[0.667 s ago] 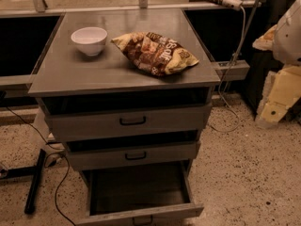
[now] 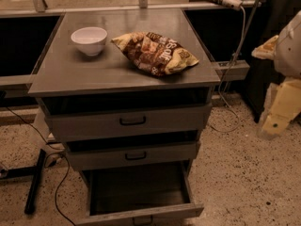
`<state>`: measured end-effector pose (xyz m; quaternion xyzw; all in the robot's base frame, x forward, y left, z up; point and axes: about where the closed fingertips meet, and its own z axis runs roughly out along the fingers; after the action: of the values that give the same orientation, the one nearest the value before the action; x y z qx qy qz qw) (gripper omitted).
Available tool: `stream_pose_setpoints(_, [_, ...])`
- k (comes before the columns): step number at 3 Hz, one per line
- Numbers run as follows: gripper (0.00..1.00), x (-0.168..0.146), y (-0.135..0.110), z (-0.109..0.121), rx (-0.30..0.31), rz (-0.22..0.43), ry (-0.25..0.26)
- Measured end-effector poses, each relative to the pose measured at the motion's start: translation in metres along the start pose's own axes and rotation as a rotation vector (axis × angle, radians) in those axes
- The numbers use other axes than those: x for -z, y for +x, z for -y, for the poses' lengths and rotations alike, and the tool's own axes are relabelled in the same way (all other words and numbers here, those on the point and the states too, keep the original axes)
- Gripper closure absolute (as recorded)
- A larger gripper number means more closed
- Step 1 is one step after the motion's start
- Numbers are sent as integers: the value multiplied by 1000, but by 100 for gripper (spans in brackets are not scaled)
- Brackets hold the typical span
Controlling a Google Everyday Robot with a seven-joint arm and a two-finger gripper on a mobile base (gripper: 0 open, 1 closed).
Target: Close bottom drawer
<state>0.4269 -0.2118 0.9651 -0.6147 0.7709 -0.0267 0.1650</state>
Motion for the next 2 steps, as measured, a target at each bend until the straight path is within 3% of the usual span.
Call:
stream_pose_setpoints(1, [0,-21,2,-32,54,60,-11])
stream_pose_setpoints(2, [18,-59,11,-60,112,126,-19])
